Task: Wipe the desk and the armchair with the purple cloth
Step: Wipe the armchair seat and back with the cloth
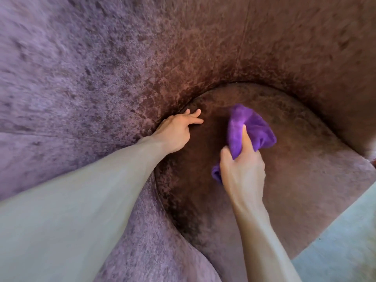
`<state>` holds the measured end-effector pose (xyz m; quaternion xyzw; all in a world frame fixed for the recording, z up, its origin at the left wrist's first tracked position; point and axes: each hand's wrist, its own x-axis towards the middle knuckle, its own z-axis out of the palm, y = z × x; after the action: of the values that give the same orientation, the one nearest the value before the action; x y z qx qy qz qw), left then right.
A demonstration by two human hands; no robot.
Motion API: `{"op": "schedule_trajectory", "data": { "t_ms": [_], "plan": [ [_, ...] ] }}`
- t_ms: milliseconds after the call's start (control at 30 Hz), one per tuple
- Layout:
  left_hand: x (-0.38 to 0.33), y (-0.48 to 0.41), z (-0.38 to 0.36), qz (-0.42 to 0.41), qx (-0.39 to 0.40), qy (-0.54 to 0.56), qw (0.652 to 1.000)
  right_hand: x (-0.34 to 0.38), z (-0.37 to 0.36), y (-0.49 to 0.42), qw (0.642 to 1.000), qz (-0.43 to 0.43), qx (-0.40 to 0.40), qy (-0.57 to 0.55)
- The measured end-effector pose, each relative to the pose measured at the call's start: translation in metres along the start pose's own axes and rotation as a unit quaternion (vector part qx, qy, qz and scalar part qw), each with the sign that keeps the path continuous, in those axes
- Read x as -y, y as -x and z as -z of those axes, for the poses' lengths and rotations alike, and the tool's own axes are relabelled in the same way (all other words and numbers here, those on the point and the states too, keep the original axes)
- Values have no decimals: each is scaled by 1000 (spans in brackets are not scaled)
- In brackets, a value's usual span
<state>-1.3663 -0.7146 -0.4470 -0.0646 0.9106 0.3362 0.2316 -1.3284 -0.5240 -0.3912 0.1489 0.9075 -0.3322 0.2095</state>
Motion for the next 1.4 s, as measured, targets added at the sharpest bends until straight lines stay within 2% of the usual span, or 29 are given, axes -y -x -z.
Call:
{"op": "schedule_trajectory", "data": {
  "t_ms": [133,200,300,367,400,467,500,567,600,667,733,867,1033,1133,1233,1333,1400],
  "plan": [
    [3,-2,1,-8,-2,22,1000,-7,-35,23,975,-3,177,131],
    [-2,3,0,-13,-16,21,1000,-25,-44,66,962,-5,236,139],
    [-8,31,-6,-15,-105,-3,994,-46,-39,100,943,-43,314,101],
    [-9,53,-12,34,-139,-31,989,-43,-29,93,951,-87,298,6],
    [-11,60,-13,86,-120,-35,988,-38,-22,85,959,-107,258,-46],
    [-17,64,-15,212,-32,-75,974,-18,-10,59,971,-134,152,-125],
    [-17,64,-17,247,6,-99,964,-5,-4,42,973,-138,98,-156],
    [-19,64,-19,252,45,-121,959,25,1,1,975,-114,22,-190],
    [-19,63,-18,244,54,-124,960,40,1,-23,980,-87,10,-176],
    [-17,58,-12,242,73,-121,960,66,-7,-66,996,-42,23,-76],
    [-15,51,-7,250,98,-116,956,84,-23,-93,997,-33,62,15],
    [-14,44,-6,266,138,-99,949,92,-54,-107,991,-33,111,69],
    [-9,39,-13,281,151,-93,943,88,-61,-102,964,37,173,197],
    [-12,51,-13,273,83,-40,958,78,-67,-76,932,108,239,251],
    [-16,64,-11,263,20,9,964,60,-66,-48,913,128,286,260],
    [-23,78,-14,290,1,21,957,47,-62,-31,907,136,304,259],
    [-28,83,-18,332,-44,65,940,38,-56,-19,901,146,306,272]
  ]
}}
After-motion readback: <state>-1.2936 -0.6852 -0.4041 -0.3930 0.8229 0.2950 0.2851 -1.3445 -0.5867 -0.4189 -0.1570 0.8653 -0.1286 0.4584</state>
